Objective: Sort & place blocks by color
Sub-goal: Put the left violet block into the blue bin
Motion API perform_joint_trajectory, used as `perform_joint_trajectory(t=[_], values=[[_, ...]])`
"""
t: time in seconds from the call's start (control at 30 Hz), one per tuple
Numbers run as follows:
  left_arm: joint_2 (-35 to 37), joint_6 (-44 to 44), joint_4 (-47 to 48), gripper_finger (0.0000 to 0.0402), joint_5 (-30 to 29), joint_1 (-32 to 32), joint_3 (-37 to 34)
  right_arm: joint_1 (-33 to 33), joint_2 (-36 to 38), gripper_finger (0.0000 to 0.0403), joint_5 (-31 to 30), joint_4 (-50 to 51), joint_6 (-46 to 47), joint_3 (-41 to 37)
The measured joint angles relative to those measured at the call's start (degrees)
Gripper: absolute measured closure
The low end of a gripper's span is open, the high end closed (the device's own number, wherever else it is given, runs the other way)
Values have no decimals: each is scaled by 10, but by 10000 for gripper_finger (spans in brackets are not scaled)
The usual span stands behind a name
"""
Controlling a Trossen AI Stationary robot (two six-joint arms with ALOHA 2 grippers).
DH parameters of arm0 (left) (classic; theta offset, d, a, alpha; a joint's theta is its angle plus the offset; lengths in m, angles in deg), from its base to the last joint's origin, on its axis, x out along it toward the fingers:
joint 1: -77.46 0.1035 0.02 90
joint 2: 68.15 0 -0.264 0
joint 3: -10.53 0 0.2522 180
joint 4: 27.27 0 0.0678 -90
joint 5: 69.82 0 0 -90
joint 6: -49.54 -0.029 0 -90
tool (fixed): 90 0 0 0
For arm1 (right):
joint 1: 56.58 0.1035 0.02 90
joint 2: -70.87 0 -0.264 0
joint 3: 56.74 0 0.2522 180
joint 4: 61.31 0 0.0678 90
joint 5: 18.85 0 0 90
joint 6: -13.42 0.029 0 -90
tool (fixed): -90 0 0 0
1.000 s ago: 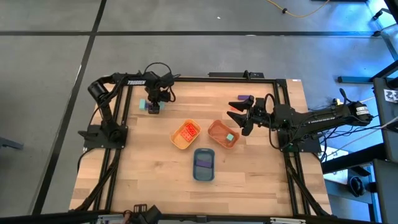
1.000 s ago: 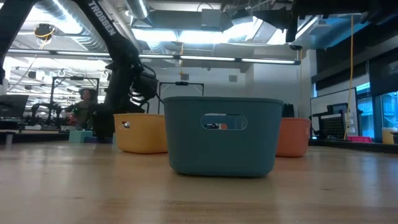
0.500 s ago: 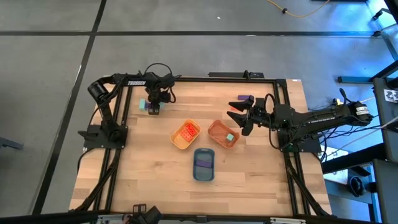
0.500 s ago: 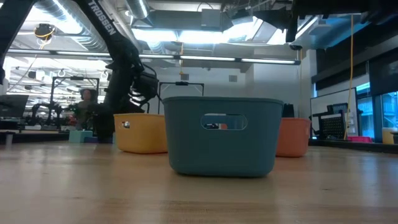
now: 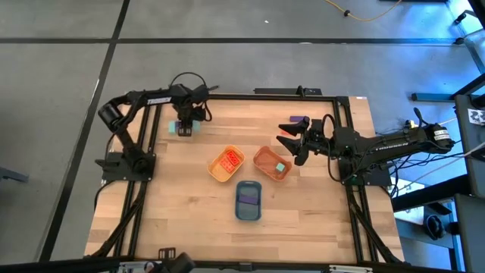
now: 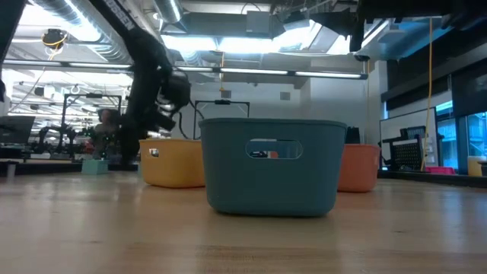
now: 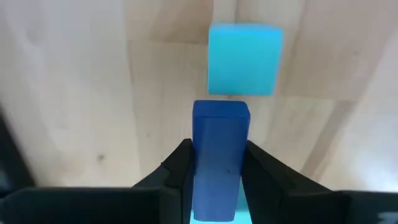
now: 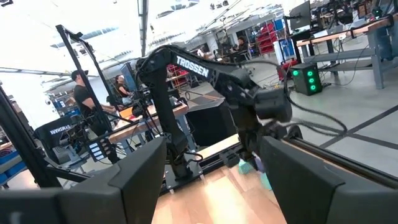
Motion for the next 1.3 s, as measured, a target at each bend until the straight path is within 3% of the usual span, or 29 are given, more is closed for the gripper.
perform_joint_trajectory(t=[0.27,0.4,0.63,0.8,0.93,1.1,1.3], values=[[75,31,51,309,-24,-1,70,0,0,138,0,4,-1,0],[134,110,33,309,25,-1,110,0,0,138,0,4,-1,0],[266,274,-102,309,151,-20,112,0,0,138,0,4,-1,0],[356,392,-287,309,192,-77,48,0,0,138,0,4,-1,0],[404,470,-435,309,180,-150,-28,0,0,138,0,4,-1,0],[421,543,-625,309,118,-261,-130,0,0,138,0,4,-1,0],[410,568,-714,309,12,-365,-200,0,0,138,0,4,-1,0]])
